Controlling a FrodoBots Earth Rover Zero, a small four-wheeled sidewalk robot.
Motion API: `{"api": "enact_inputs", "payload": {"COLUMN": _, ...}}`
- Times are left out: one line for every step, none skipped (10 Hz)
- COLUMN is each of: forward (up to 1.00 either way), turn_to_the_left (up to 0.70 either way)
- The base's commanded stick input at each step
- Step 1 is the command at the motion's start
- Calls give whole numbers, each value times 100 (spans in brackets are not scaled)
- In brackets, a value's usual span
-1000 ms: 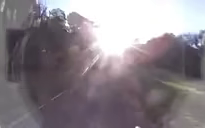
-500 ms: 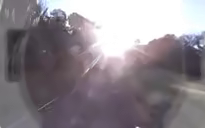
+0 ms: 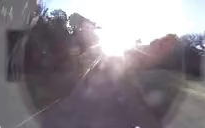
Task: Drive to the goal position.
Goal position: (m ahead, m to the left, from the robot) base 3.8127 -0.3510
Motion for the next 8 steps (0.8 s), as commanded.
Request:
{"api": "enact_inputs", "payload": {"forward": 70, "turn_to_the_left": 0}}
{"api": "enact_inputs", "payload": {"forward": 70, "turn_to_the_left": 0}}
{"api": "enact_inputs", "payload": {"forward": 70, "turn_to_the_left": 0}}
{"api": "enact_inputs", "payload": {"forward": 70, "turn_to_the_left": 0}}
{"api": "enact_inputs", "payload": {"forward": 70, "turn_to_the_left": 0}}
{"api": "enact_inputs", "payload": {"forward": 70, "turn_to_the_left": 0}}
{"api": "enact_inputs", "payload": {"forward": 70, "turn_to_the_left": 0}}
{"api": "enact_inputs", "payload": {"forward": 70, "turn_to_the_left": 0}}
